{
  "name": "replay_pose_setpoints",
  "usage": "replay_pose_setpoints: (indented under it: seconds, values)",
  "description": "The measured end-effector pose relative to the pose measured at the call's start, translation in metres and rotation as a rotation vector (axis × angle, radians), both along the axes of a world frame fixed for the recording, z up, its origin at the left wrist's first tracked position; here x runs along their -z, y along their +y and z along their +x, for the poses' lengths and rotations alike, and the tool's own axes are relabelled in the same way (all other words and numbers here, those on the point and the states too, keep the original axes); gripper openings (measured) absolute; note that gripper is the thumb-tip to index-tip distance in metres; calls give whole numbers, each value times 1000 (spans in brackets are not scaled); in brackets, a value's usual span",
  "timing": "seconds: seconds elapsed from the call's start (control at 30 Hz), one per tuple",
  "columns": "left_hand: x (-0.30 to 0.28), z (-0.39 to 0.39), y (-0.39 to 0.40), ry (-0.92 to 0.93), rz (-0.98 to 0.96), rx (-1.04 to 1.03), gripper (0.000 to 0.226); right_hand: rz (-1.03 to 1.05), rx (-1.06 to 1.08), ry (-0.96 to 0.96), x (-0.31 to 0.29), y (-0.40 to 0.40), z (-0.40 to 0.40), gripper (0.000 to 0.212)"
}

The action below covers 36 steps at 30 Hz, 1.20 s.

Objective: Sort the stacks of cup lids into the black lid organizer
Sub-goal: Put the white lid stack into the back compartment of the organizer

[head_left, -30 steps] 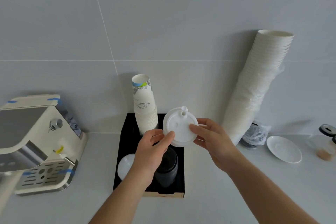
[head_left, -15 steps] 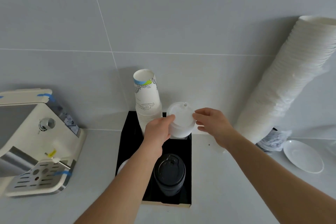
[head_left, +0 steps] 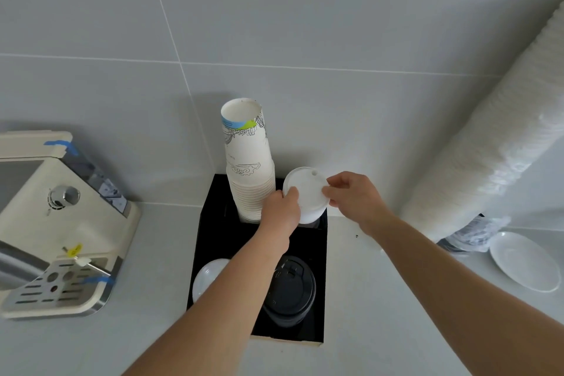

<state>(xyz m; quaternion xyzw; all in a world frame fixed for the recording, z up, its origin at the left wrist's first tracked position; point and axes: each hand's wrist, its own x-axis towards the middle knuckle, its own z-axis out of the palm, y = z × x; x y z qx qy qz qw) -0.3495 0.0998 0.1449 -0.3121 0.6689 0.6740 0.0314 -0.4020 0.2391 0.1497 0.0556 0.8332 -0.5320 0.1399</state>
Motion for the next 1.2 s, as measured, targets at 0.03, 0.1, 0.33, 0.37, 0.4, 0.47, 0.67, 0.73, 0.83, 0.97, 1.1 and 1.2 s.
replay_pose_setpoints:
  seconds: [0.03, 0.1, 0.33, 0.37, 0.4, 0.47, 0.67, 0.73, 0.83, 0.97, 1.1, 1.2]
  values:
    - [1, -2, 2, -2, -14, 5, 32, -8, 2, 0, 1, 0, -1, 17]
    - [1, -5, 4, -9, -16, 14, 35, -24, 3, -8, 1, 0, -2, 12]
    - [8, 1, 3, -8, 135, -55, 48, -3, -28, -13, 5, 0, -8, 18]
    - [9, 2, 4, -9, 154, -52, 50, 1, -30, -12, 5, 0, -9, 18]
    - [10, 3, 4, -10, 170, -50, 49, 5, -31, -11, 5, 0, -10, 18]
    - [11, 4, 4, -15, 198, -49, 43, 14, -31, -15, 4, -1, -12, 18]
    - [11, 2, 2, -57, 285, -90, 33, 80, -66, -13, 3, -9, -10, 14]
    - [11, -1, 4, -59, 281, -101, 35, 100, -60, -8, 4, -10, -9, 10]
    - [12, -6, 7, -53, 253, -124, 34, 118, -51, 3, 5, -9, -8, 9]
    - [14, -7, 8, -29, 260, -142, 27, 106, -40, 11, 4, -9, -5, 18]
    - [18, -6, 10, -29, 265, -164, 27, 107, -27, 55, 5, -8, 3, 17]
    - [18, -5, 10, -31, 264, -166, 34, 104, -7, 71, 8, -10, 8, 16]
